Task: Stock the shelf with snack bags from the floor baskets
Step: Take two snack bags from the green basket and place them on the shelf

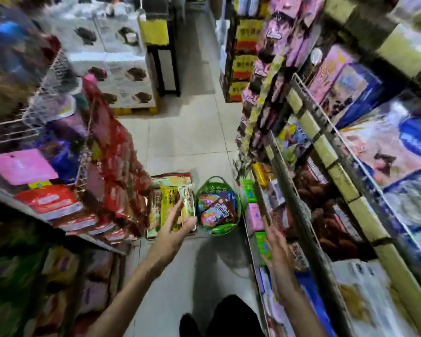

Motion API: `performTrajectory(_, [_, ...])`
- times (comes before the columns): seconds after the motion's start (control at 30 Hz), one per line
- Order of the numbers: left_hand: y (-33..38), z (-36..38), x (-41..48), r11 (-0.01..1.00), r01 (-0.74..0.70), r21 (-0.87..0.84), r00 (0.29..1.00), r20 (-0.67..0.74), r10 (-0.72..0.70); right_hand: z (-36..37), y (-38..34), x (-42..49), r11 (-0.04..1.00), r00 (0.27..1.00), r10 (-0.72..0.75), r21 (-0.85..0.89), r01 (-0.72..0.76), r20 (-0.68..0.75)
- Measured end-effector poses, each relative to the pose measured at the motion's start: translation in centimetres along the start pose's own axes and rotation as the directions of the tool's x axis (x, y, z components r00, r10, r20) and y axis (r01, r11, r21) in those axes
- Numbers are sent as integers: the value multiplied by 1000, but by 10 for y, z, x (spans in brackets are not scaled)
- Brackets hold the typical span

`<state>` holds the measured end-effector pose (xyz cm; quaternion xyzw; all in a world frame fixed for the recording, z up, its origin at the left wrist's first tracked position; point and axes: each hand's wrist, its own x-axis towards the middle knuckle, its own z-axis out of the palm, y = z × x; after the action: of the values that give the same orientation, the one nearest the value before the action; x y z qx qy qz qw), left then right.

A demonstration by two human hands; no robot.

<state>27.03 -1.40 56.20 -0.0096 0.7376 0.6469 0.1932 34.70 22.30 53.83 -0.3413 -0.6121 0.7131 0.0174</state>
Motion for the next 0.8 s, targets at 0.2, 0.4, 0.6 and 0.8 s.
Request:
performTrajectory(0.2, [-50,20,173,986,156,53,987,39,-158,50,24,159,995,995,96,24,-96,-9])
performTrajectory(0.4, [-136,24,333,946,301,125,952,14,-305,105,79,329,961,960,278,4,-278,38])
performTrajectory(0.6, [-254,42,447,879,456,141,886,24,-464,138,194,449,864,866,499,-47,-500,-48])
performTrajectory(0.8, [-447,57,547,793,545,271,779,186,-599,143,368,547,752,730,654,65,-656,-198])
